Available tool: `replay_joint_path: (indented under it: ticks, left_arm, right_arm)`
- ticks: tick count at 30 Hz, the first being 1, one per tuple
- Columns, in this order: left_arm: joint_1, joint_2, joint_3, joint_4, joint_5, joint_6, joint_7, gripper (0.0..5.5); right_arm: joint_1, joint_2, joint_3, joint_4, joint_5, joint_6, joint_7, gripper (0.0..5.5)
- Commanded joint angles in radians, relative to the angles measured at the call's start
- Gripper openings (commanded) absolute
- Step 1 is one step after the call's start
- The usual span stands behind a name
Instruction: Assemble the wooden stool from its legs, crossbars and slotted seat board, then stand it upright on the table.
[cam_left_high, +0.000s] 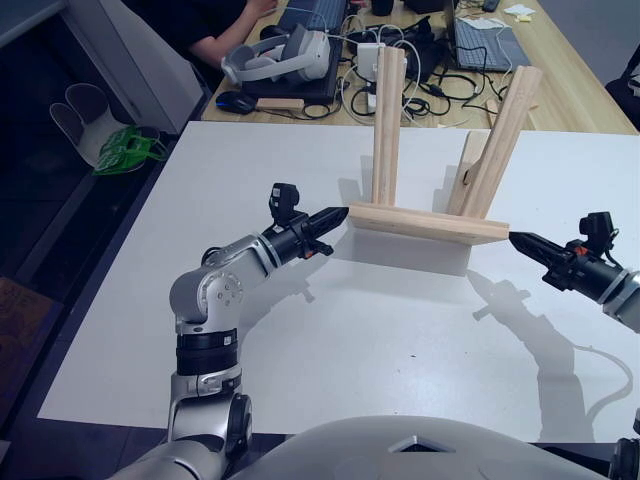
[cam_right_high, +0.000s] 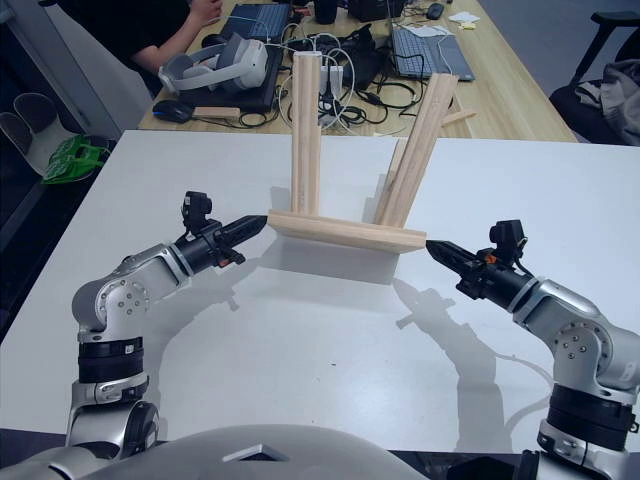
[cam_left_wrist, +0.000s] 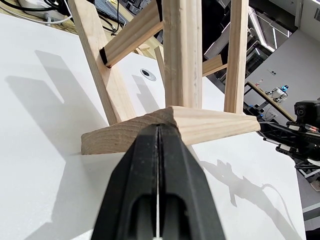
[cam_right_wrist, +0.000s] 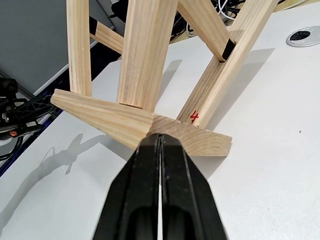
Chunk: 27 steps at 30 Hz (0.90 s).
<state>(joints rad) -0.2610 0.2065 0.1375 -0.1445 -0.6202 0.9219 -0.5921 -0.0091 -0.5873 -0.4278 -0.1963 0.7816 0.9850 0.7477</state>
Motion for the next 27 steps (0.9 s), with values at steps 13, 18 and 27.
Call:
replay_joint_path:
  ticks: [13, 18, 27]
  left_arm:
    - [-0.05, -0.084, -0.089, -0.05, -0.13, 0.039, -0.059, 0.0]
    - [-0.045, -0.078, -0.097, -0.052, -0.128, 0.037, -0.059, 0.0]
    - [-0.001, -0.038, -0.1, -0.04, -0.08, 0.014, -0.028, 0.0]
  right_arm:
    - [-0.048, 0.047, 0.066, -0.056, 0.123, 0.036, 0.036, 0.04]
    - [-0.044, 0.048, 0.067, -0.055, 0.12, 0.034, 0.037, 0.04]
    - [0.033, 0.026, 0.062, 0.026, 0.045, -0.039, 0.05, 0.04]
